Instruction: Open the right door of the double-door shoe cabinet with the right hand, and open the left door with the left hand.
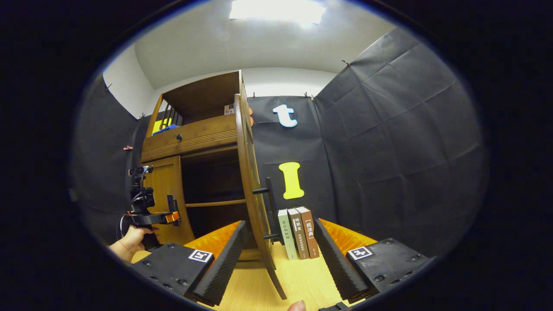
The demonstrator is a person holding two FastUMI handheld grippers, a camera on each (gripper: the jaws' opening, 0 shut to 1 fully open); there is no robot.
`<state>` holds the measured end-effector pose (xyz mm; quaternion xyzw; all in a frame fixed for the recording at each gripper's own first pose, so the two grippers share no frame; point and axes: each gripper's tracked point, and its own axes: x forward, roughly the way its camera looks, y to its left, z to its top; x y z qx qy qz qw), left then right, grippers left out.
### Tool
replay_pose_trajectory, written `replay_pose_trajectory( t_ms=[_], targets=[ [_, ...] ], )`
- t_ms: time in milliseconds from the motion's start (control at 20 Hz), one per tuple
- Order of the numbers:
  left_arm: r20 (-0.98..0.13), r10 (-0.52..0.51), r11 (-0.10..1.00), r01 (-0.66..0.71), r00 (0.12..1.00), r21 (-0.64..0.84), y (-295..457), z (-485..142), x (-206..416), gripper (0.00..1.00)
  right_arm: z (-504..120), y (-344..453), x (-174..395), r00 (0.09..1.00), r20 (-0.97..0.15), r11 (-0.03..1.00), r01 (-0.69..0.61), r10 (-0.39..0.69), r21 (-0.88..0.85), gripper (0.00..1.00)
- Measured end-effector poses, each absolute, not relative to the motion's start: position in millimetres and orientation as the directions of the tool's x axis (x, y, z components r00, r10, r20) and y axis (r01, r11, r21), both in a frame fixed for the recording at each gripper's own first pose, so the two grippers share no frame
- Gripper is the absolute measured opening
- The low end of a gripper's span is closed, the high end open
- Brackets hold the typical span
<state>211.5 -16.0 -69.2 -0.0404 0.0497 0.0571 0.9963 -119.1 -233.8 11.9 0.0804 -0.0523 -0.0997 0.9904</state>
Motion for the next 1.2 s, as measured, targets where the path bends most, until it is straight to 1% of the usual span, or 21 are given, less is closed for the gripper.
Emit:
replay_pose_trajectory(
  t_ms=[50, 100, 400, 450, 500, 600, 900, 1200],
  targets=[
    [-0.096, 0.105, 0.99, -0.113, 0.99, -0.082, -16.7, -66.9, 214.3, 0.75, 13.6, -236.5, -118.7, 0.973, 0.093, 0.965, 0.193, -0.211, 0.175, 1.0],
    [-0.095, 0.101, 0.991, -0.108, 0.99, -0.08, -17.4, -65.6, 218.0, 0.72, 14.3, -239.6, -119.4, 0.971, 0.095, 0.963, 0.198, -0.218, 0.183, 0.97],
    [-0.121, 0.072, 0.996, -0.076, 0.99, -0.036, -27.8, -70.1, 234.5, 0.5, 16.6, -242.7, -122.7, 0.971, 0.09, 0.958, 0.198, -0.22, 0.207, 0.98],
    [-0.121, 0.069, 0.997, -0.074, 0.99, -0.03, -27.9, -70.4, 231.5, 0.47, 18.5, -241.6, -123.2, 0.971, 0.095, 0.96, 0.196, -0.218, 0.2, 1.0],
    [-0.124, 0.064, 0.998, -0.067, 0.99, -0.021, -27.8, -71.3, 231.0, 0.43, 20.0, -240.1, -123.4, 0.971, 0.099, 0.961, 0.196, -0.218, 0.194, 0.98],
    [-0.148, 0.058, 0.998, -0.06, 0.987, -0.011, -28.0, -74.4, 232.3, 0.36, 22.7, -238.0, -124.7, 0.971, 0.106, 0.963, 0.193, -0.215, 0.19, 0.97],
    [-0.174, 0.054, 0.998, -0.05, 0.983, 0.028, -24.8, -70.1, 210.1, 0.33, 24.3, -232.0, -124.9, 0.972, 0.106, 0.966, 0.187, -0.208, 0.182, 0.97],
    [-0.16, 0.013, 1.0, -0.011, 0.987, 0.014, -12.1, -60.1, 157.4, 0.32, 23.2, -215.7, -122.9, 0.978, 0.101, 0.972, 0.166, -0.185, 0.169, 0.97]
  ],
)
